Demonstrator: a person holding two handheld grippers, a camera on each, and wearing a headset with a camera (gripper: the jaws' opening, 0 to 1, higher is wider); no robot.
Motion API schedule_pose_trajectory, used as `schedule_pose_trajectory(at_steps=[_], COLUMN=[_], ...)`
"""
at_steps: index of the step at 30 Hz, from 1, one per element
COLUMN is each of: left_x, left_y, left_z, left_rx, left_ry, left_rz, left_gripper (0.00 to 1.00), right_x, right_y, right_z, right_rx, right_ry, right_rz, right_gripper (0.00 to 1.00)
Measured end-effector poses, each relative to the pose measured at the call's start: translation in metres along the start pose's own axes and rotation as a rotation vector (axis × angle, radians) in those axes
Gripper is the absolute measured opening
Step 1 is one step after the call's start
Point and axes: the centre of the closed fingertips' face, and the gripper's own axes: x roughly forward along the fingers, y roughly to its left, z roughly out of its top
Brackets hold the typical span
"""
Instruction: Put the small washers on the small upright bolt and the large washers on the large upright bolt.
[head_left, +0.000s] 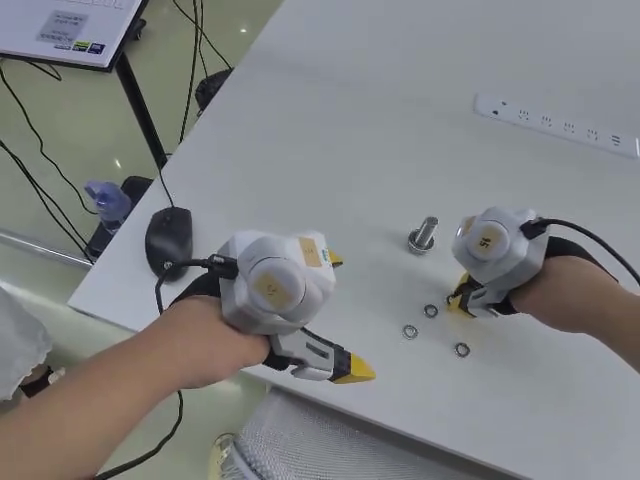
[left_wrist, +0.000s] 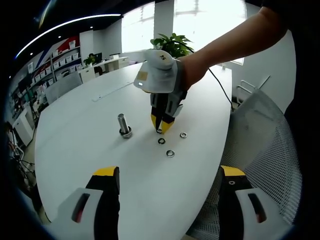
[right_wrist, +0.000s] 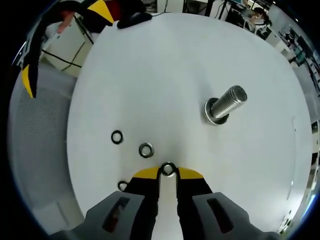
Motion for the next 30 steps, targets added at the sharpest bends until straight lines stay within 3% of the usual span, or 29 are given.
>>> schedule_pose_trajectory(at_steps=[11, 30], left_x=[-0.001, 0.007], left_y=[0.002, 0.001], left_z=[0.000, 0.005], left_rx=[-0.001, 0.012], left_ry=[0.007, 0.014], left_rz=[0.008, 0.008], left_gripper=[0.80, 0.80], right_x=[-0.005, -0.040], right_y=[0.000, -0.001], right_z=[-0.004, -0.042], right_rx=[0.060, 0.162], right_ry=[-0.021, -0.038], right_rz=[0.012, -0.011], right_gripper=[0.13, 0.13])
